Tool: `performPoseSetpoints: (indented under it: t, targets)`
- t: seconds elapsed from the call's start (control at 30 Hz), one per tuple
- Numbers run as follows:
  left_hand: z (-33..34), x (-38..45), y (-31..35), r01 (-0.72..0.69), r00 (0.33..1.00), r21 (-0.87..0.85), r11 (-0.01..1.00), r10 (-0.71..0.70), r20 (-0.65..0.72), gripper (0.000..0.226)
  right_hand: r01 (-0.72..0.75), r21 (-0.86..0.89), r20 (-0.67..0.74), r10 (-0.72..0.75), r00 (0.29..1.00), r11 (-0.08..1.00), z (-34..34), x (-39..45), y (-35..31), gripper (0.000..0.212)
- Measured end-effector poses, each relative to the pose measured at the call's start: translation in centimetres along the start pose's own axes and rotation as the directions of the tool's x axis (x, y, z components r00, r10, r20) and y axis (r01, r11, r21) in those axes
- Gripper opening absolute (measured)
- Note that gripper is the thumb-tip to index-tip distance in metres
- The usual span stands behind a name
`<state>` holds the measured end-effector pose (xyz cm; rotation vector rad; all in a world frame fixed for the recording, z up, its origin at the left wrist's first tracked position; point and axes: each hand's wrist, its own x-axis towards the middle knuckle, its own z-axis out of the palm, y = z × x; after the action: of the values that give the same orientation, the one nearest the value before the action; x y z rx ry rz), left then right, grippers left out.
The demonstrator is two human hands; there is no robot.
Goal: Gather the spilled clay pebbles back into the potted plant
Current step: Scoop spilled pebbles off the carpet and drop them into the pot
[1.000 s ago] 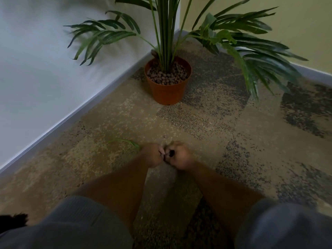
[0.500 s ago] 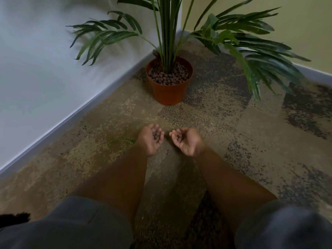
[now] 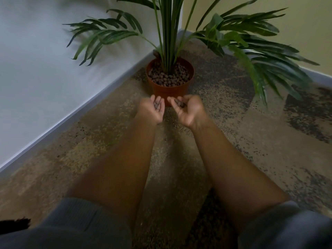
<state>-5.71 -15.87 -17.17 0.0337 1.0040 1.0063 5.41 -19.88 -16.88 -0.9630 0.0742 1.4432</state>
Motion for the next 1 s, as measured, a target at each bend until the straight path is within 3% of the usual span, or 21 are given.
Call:
performPoseSetpoints:
  t: [0.17,0.37,0.57,0.83,0.93,1.0]
  targets:
    - [3.3,0.1,2.1,-0.063,0.993,-0.006,0.998,0.063,0.096,0.043,0.098,-0.016,0.066,-0.097,0.993,0.995,3.6,-0.2,-2.6,0.031]
    - [6.5,1.6,3.7,-0.065,0.979,0.002,0.998,0.064,0.192,0.031,0.133,0.06,0.031,-0.135,0.99,0.989,6.4,1.7,-5.3,0.044]
    - [7.8,2.4,4.6,-0.011,0.929,0.04,0.999,-0.004,0.371,0.049,0.072,0.162,0.151,-0.097,0.984,0.984,6.2,3.5,-6.7,0.05]
    - [5.7,2.5,4.1,-0.087,0.957,0.004,0.996,0.083,0.277,0.046,0.104,0.082,0.144,-0.115,0.983,0.991,4.1,3.6,-5.8,0.046]
    - [3.6,2.4,3.1,-0.161,0.972,0.193,0.968,0.122,0.199,0.043,0.066,-0.048,0.193,-0.056,0.98,0.997,2.9,2.8,-4.4,0.034]
    - [1.8,2.4,2.2,-0.184,0.98,0.363,0.914,0.14,0.143,0.04,0.046,-0.255,0.172,-0.001,0.985,0.966,1.9,2.5,-3.2,0.021]
